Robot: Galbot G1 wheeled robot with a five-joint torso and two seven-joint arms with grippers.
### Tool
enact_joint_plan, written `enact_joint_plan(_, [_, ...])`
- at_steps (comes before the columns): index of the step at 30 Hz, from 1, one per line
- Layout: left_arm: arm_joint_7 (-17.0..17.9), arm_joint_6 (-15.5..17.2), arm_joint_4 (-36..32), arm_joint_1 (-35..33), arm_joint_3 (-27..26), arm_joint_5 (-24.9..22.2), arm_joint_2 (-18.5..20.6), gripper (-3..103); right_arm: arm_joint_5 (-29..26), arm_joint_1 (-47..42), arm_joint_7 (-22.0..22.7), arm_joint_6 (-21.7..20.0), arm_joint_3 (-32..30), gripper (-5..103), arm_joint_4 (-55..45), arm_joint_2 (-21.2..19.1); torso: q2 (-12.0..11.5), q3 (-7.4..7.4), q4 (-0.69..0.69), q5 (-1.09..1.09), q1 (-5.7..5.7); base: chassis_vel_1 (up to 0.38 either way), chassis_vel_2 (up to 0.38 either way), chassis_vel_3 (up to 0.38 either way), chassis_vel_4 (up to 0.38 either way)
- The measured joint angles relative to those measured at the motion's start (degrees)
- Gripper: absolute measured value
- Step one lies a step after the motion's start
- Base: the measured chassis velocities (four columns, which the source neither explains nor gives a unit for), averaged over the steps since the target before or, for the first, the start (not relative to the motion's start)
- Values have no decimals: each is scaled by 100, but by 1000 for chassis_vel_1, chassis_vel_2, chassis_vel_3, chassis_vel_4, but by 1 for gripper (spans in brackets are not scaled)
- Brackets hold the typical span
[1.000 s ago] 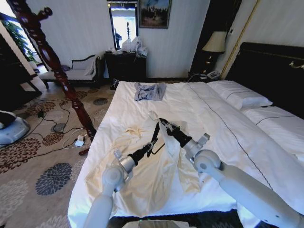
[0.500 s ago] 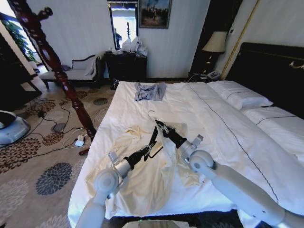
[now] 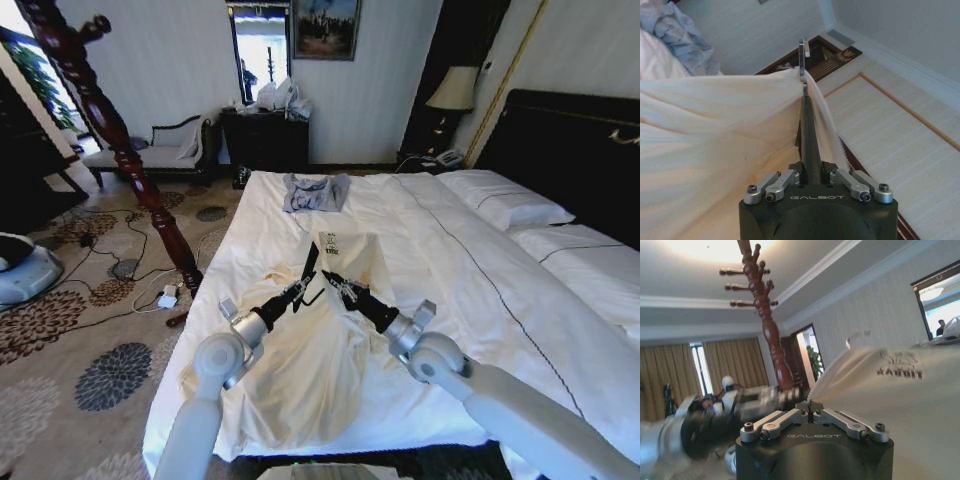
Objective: Pick up the clothes from the bed and hang them on the clothes hanger.
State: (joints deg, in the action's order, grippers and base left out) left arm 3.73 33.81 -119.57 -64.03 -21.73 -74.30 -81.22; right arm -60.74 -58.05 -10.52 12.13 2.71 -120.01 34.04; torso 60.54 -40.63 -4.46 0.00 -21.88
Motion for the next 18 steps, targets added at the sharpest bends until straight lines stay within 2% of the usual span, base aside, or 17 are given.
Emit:
enact_joint_plan(7, [37, 0, -121, 145, -12, -64, 163, 20, 228, -523, -176, 33, -311, 0, -38, -80, 0, 0, 1, 0, 0, 0, 0, 0, 0])
enact_joint_plan(11, [62, 0, -206, 197, -66, -112, 360, 20, 243, -847, -475, 31, -547, 0, -37, -123, 0, 0, 1, -1, 0, 0, 0, 0, 0])
enact_joint_plan(18, [92, 4, -330, 277, -122, -155, 510, 20, 372, -1146, -649, 9, -652, 0, 28, -125, 0, 0, 1, -1, 0, 0, 0, 0, 0])
